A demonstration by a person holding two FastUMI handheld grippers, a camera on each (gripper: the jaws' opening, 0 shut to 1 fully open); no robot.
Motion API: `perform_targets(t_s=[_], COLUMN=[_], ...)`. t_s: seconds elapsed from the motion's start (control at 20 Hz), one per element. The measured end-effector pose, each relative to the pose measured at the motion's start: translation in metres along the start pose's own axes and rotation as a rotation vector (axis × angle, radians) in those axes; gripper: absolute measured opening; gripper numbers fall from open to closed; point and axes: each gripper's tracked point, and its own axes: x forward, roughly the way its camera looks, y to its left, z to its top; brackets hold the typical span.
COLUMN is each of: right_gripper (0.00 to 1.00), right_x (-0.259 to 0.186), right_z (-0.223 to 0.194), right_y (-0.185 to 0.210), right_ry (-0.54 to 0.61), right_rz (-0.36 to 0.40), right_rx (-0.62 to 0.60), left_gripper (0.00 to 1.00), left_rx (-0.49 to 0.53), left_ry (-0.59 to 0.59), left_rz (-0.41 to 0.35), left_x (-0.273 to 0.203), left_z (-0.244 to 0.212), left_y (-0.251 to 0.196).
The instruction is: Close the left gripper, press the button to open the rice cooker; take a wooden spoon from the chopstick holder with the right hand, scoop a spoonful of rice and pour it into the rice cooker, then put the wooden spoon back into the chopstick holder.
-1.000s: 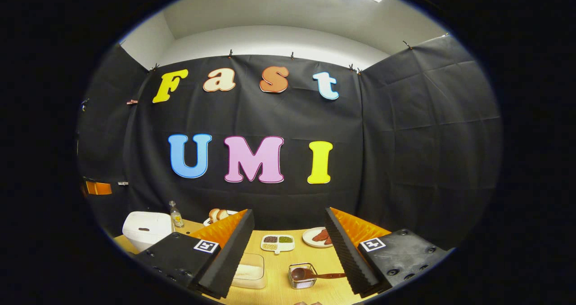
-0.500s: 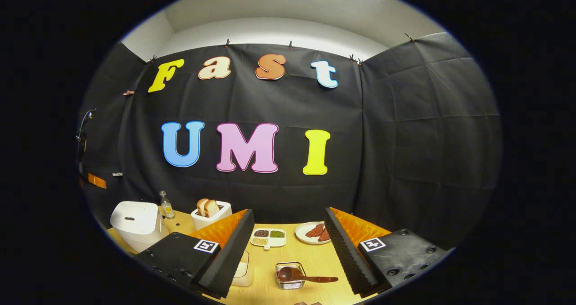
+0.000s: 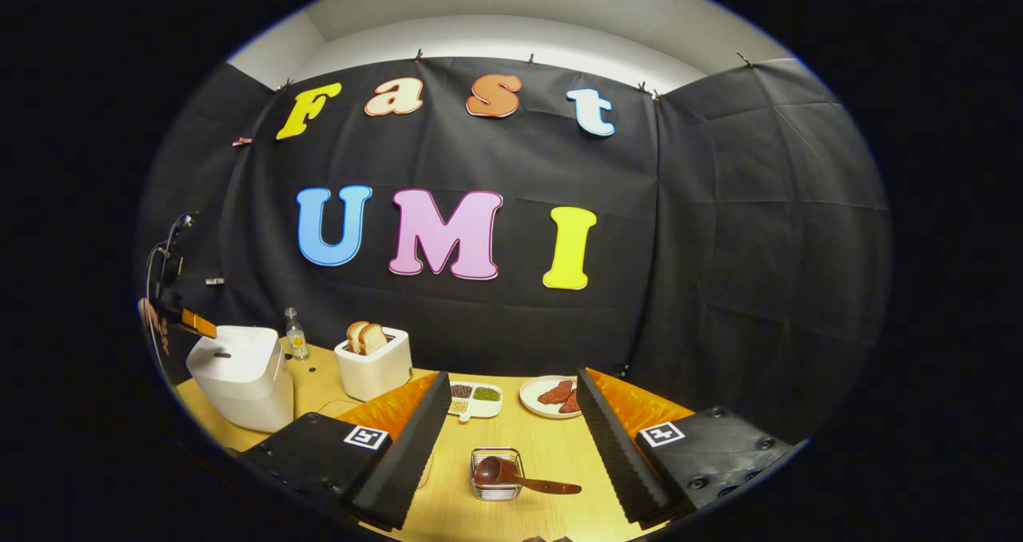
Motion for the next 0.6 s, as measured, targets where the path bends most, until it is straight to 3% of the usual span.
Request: perform_targets(t_s=[0.6], right_gripper=[0.98], right_x=[0.003], right_z=[-0.049], right_y=[-0.015], right_ry=[0.089], right_rz=[-0.011], right_rx=[0.081], left_gripper=[0.07], left_rx=[-0.012], left_ry=[0.081], left_rz=[0.086], left_x=[0.022], left_z=[-0.037], left_y=[0.001])
